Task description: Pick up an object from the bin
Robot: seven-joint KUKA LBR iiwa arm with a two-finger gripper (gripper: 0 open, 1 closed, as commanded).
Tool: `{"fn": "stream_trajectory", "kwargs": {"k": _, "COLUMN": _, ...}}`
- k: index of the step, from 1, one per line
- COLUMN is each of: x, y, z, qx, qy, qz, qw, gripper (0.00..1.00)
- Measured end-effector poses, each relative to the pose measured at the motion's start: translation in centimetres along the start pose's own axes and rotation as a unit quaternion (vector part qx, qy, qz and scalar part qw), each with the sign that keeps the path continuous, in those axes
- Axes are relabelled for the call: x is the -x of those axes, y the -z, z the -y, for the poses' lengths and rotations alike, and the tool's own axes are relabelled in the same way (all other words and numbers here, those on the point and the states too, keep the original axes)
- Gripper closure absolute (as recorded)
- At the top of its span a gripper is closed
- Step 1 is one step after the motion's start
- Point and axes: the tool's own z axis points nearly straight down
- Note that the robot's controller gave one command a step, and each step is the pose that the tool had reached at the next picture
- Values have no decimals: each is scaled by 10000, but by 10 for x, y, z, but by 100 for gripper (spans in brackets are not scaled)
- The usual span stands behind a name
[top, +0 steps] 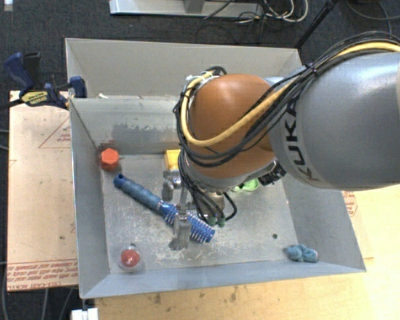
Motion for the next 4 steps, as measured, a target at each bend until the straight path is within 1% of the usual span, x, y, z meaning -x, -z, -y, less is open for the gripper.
{"fn": "stream_trajectory", "kwargs": {"k": 1, "x": 45, "y": -122, "z": 27, "qx": -5, "qy": -440, "qz": 9, "qw": 9990, "gripper": 0}}
{"fn": "stream_trajectory", "kwargs": {"k": 2, "x": 59, "y": -160, "z": 68, "qx": 1, "qy": -965, "qz": 26, "qw": 9953, "gripper": 0}}
{"fn": "stream_trajectory", "kwargs": {"k": 3, "x": 59, "y": -159, "z": 66, "qx": 10, "qy": -958, "qz": 34, "qw": 9954, "gripper": 100}}
{"fn": "stream_trajectory", "kwargs": {"k": 4, "x": 79, "y": 9, "z": 64, "qx": 19, "qy": -796, "qz": 83, "qw": 9968, "gripper": 100}}
